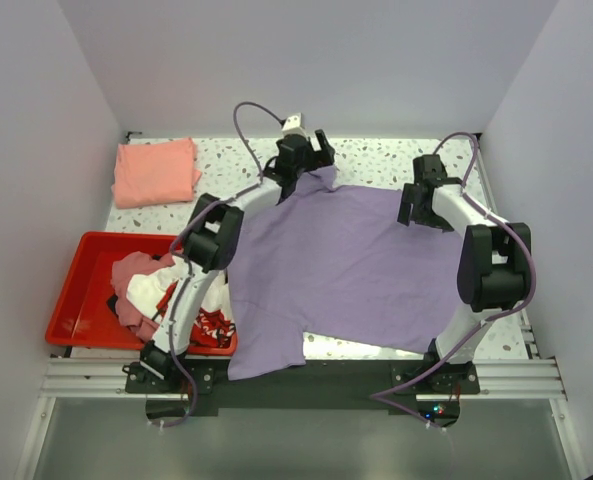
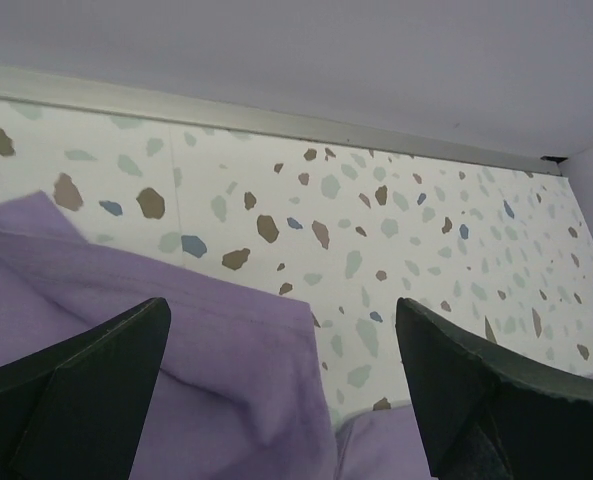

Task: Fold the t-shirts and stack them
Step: Flatten the tshirt out

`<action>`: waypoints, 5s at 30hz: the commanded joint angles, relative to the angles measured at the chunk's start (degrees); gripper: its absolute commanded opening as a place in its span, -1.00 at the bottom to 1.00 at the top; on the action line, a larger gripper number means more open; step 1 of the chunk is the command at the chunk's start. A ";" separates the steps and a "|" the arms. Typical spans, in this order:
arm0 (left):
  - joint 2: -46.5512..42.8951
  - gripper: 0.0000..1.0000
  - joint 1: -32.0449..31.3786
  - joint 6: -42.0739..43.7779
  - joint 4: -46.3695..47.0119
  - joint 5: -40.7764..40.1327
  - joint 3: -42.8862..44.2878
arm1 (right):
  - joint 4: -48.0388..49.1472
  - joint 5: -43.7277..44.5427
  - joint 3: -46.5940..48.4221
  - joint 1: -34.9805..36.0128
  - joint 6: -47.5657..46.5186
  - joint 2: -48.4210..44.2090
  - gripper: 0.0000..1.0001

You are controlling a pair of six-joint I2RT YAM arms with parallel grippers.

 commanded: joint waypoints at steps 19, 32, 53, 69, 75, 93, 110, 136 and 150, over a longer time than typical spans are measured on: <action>-7.39 1.00 2.97 0.88 -8.44 -2.75 -7.04 | 0.65 1.77 -0.20 0.07 0.49 -2.48 0.98; -8.61 1.00 3.76 -1.94 -29.33 -8.55 -8.01 | 0.82 2.30 -0.55 0.07 0.49 -3.53 0.98; -11.53 1.00 5.69 -0.71 -31.73 -10.93 -3.71 | 1.17 2.04 -0.73 0.07 0.49 -3.80 0.98; -6.34 1.00 7.81 -1.94 -29.45 -10.49 0.87 | 0.82 2.74 -0.11 0.07 0.41 -2.22 0.98; -4.75 1.00 8.07 -1.85 -22.24 -8.38 0.16 | 0.65 2.91 -0.02 0.07 0.49 -1.60 0.98; 1.66 1.00 8.07 -4.75 -6.43 -6.54 5.86 | 0.56 3.53 0.15 0.07 0.49 -1.16 0.98; -2.01 1.00 7.90 -1.95 -5.01 -8.03 8.62 | 0.64 2.83 0.94 0.07 0.49 -1.95 0.98; -28.83 1.00 -4.05 6.06 -34.63 -2.75 -27.16 | 1.09 -13.61 -10.91 0.16 7.00 -8.79 0.98; -27.70 1.00 -4.94 4.12 -31.64 -3.55 -33.15 | 1.35 -11.59 -19.36 -0.02 8.05 -13.13 0.98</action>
